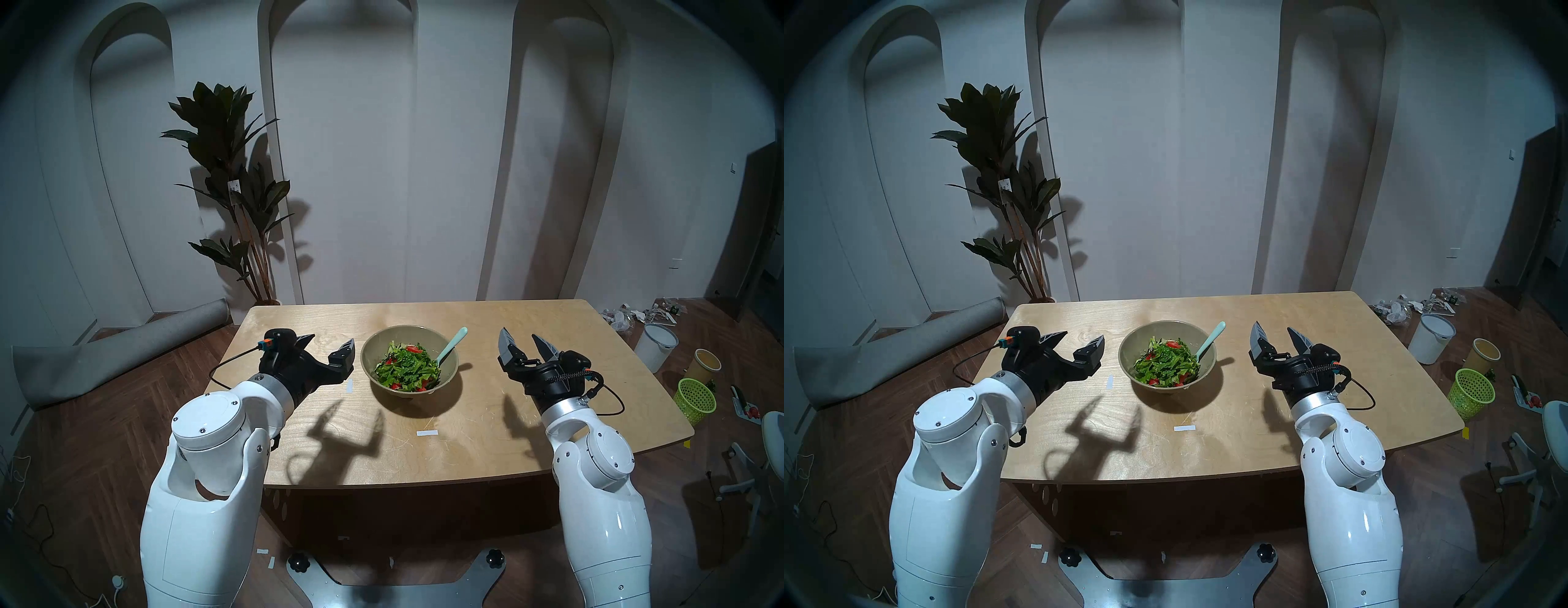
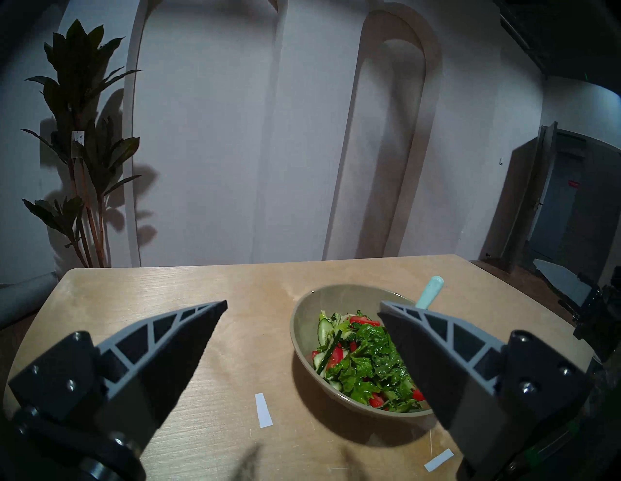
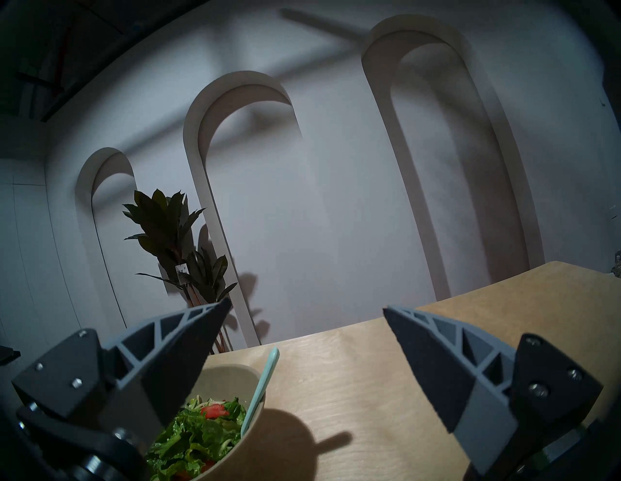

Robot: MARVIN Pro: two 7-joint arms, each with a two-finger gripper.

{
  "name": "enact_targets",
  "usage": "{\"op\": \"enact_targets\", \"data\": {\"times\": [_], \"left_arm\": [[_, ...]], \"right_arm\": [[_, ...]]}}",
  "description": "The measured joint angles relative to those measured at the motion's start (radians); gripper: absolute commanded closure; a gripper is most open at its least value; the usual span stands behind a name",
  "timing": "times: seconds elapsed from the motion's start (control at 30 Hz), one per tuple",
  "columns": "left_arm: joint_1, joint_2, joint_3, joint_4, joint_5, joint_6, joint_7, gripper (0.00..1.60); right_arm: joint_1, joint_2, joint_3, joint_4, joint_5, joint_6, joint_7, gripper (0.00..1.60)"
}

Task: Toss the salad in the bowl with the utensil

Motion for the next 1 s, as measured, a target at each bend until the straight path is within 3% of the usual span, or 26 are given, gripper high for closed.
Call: {"op": "enact_targets", "data": {"times": [0.27,0.57,0.7,0.73,0.83,1.0], "left_arm": [[-0.072,-0.023,0.045,0.062,0.030,0.089,0.073,0.00],[-0.157,-0.065,0.090,0.135,0.061,0.139,0.148,0.01],[-0.191,-0.076,0.108,0.154,0.071,0.165,0.166,0.20],[-0.193,-0.077,0.110,0.155,0.071,0.168,0.167,0.42],[-0.214,-0.086,0.123,0.172,0.078,0.187,0.181,0.50],[-0.239,-0.098,0.139,0.206,0.088,0.207,0.200,0.28]], "right_arm": [[0.009,-0.012,0.045,-0.008,0.037,-0.027,0.003,0.00],[0.017,-0.013,0.103,-0.032,0.105,-0.023,0.022,0.00],[0.011,-0.012,0.112,-0.050,0.124,0.007,0.028,0.00],[0.009,-0.012,0.113,-0.052,0.125,0.010,0.028,0.00],[-0.005,-0.012,0.121,-0.067,0.136,0.028,0.031,0.00],[-0.022,-0.012,0.137,-0.079,0.147,0.042,0.032,0.00]]}}
